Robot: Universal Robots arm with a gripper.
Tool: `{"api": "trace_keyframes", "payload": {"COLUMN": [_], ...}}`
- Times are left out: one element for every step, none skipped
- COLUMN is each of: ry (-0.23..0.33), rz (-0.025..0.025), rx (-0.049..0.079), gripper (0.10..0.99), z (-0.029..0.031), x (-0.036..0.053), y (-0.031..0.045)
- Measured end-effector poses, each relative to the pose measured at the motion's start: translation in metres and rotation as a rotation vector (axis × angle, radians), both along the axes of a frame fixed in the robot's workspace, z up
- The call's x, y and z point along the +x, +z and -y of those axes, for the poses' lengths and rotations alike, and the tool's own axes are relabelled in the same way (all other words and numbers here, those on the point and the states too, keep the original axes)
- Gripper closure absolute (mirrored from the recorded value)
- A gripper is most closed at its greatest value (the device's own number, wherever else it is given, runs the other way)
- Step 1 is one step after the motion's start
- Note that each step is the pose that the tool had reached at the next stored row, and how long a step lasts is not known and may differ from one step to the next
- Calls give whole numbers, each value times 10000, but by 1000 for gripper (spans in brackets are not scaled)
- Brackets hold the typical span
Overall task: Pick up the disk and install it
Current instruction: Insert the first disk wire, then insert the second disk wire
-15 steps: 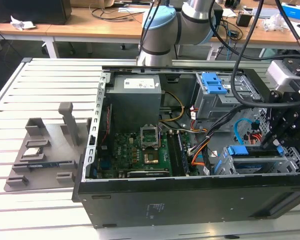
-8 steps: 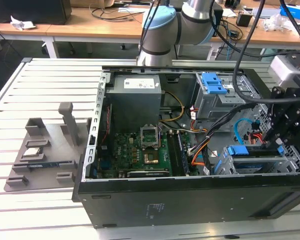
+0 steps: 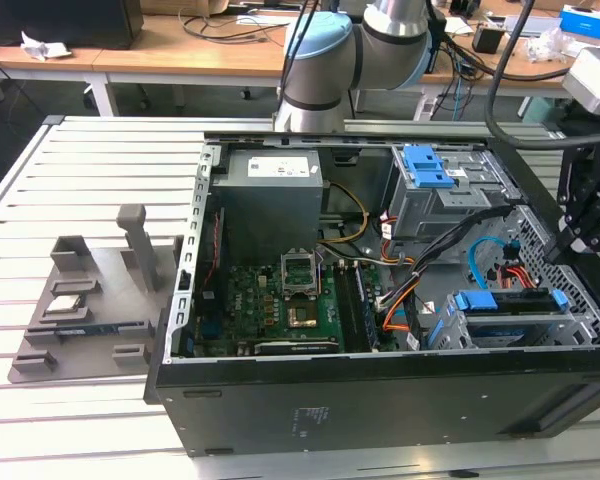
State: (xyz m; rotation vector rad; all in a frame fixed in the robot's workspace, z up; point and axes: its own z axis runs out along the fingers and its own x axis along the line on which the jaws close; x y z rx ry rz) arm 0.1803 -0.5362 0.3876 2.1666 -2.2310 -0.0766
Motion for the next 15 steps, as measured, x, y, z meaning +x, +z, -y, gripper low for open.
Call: {"api": "trace_keyframes", "payload": {"ry": [0,0,0,0,1,1,0,0,0,0,0,0,0,0,0], "rz": [0,0,-1,-1,-1,0,-1,0,0,0,-1,0,0,0,0], "rx": [-2,0,3,3,-1,0,-1,-1,0,-1,0,-1,0,-1,0], "gripper": [980,980,980,980,980,980,980,980,980,980,980,980,980,980,980], "z": [0,0,0,0,0,0,0,0,0,0,0,0,0,0,0], "x": [0,0,0,0,0,0,0,0,0,0,0,0,0,0,0], "y": [16,27,27,28,30,30,31,31,31,31,31,32,32,32,33]}}
